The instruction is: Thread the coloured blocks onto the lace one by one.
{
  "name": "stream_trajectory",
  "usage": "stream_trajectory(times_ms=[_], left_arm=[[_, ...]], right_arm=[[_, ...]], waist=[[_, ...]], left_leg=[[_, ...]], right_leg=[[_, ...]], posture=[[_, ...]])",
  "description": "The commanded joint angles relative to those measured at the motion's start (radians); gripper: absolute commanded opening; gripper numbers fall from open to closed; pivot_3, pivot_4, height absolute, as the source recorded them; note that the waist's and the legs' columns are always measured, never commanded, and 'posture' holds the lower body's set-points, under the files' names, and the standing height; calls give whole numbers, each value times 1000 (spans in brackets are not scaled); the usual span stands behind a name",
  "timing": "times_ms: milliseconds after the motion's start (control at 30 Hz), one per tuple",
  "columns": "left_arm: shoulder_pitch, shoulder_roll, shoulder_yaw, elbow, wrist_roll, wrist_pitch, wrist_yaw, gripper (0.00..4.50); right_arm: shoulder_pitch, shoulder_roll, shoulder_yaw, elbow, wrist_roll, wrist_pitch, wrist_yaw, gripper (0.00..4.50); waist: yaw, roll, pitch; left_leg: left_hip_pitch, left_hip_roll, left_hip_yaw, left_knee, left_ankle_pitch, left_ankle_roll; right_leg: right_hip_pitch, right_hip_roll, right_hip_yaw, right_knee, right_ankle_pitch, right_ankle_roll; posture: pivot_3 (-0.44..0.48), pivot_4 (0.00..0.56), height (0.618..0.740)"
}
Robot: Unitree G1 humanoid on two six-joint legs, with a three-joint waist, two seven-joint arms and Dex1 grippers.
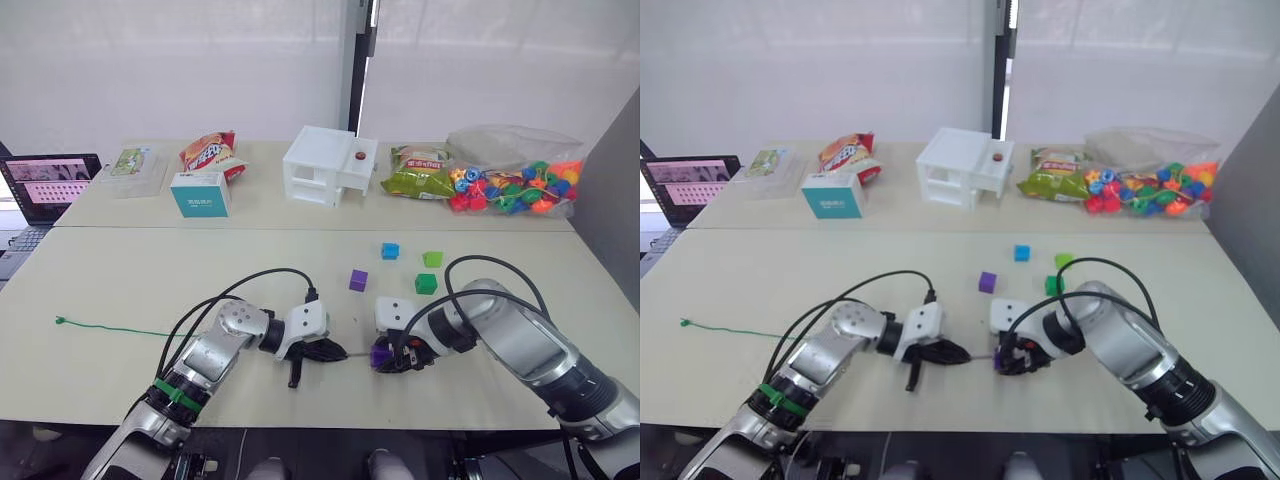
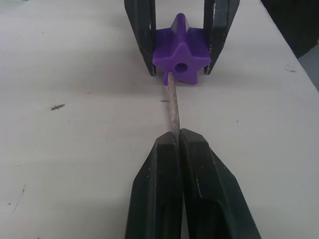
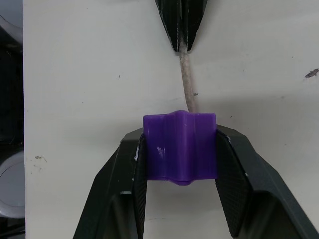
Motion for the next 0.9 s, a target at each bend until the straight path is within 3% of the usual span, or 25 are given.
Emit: stream_trajectory(times_ms=[33,333,633,900], left_arm=[[-25,-33,-10,-19,-12,-9,-4,0],[-34,-49,-6,-17,-4,2,-10,0],[-26,5,11,-17,12,-16,0,0],[-21,-5,21,-44,-29,4,-13,0]], right_arm=[[-11,11,-11,-19,23,-9,-5,1374],[8,10,-6,-30,30,1,-35,1374],[-3,-102,-28,-1,27,-34,21,1374],[-23,-61,-7,69,9,-91,-4,1374]], waist=[[0,0,0],[-1,0,0],[3,0,0],[-3,0,0]], left_leg=[[0,0,0,0,0,0],[0,0,0,0,0,0],[0,0,0,1,0,0],[0,0,0,0,0,0]], right_leg=[[0,0,0,0,0,0],[0,0,0,0,0,0],[0,0,0,0,0,0],[0,0,0,0,0,0]], posture=[[0,150,740],[0,150,740],[0,150,740],[0,150,740]])
